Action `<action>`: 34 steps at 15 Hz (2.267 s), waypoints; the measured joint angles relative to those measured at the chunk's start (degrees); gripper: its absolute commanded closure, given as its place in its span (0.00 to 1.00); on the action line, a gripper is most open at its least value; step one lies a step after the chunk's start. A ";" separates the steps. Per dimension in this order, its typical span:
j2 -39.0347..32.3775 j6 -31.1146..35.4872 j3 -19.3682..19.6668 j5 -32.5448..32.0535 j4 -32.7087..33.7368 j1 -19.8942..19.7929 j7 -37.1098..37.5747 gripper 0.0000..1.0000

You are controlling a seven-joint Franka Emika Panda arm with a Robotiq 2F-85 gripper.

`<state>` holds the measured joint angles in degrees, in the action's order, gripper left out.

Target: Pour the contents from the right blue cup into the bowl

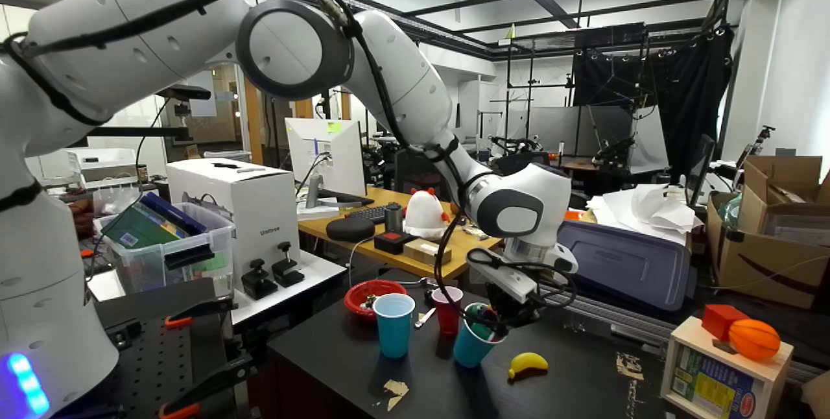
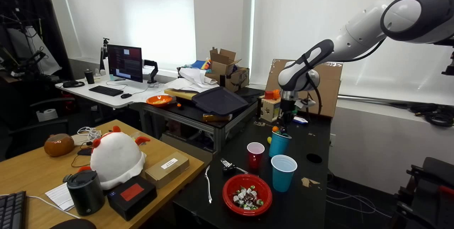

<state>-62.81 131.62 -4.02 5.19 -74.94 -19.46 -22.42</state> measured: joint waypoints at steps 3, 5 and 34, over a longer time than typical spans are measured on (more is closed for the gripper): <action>0.01 -0.08 -0.45 0.17 0.08 -0.26 -0.02 1.00; 0.02 -0.11 -0.77 0.17 0.08 -0.34 -0.06 1.00; 4.86 -9.09 -0.31 -0.45 -3.45 1.47 -3.15 0.08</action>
<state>-57.95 122.53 -4.33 4.75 -78.39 -17.99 -25.57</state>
